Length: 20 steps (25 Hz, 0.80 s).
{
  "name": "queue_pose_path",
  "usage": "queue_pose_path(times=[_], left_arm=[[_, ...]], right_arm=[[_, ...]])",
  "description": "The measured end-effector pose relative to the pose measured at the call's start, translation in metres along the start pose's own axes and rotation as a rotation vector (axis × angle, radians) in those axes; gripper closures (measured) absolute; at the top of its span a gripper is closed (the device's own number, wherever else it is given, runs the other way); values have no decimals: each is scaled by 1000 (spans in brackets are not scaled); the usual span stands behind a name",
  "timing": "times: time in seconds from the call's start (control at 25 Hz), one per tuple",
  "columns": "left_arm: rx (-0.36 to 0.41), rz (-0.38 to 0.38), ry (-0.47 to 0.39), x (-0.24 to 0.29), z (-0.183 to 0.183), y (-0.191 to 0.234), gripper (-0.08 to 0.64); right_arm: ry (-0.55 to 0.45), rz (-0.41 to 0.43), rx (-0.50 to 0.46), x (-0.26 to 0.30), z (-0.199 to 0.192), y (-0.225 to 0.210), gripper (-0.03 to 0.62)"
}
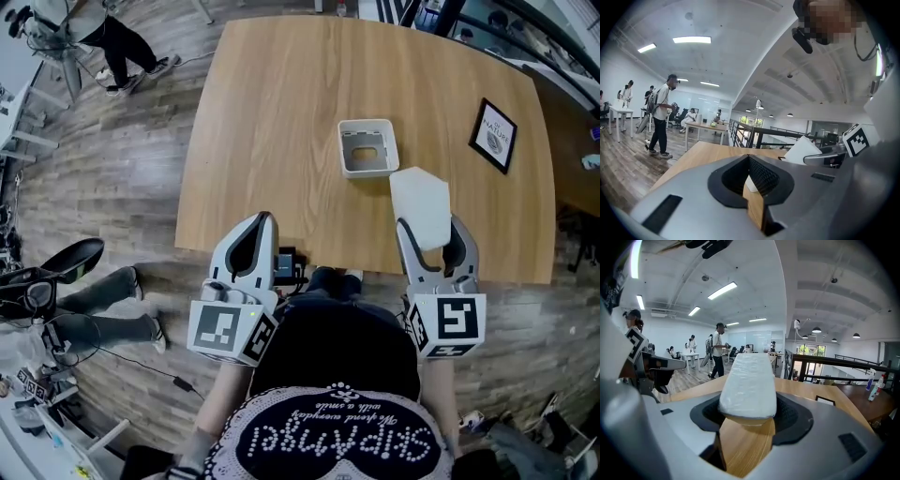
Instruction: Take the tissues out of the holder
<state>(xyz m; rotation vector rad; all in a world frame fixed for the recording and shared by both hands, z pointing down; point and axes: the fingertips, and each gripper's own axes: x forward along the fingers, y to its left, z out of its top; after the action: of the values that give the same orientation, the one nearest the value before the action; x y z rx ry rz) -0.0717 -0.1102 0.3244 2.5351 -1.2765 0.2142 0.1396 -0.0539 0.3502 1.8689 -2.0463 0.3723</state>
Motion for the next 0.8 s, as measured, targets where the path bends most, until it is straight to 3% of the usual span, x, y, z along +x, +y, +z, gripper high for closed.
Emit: queue_pose_path(times=[0.8], left_arm=[[15, -4, 9, -1, 2, -8, 555]], right_arm=[[43, -27, 6, -46, -32, -4, 314]])
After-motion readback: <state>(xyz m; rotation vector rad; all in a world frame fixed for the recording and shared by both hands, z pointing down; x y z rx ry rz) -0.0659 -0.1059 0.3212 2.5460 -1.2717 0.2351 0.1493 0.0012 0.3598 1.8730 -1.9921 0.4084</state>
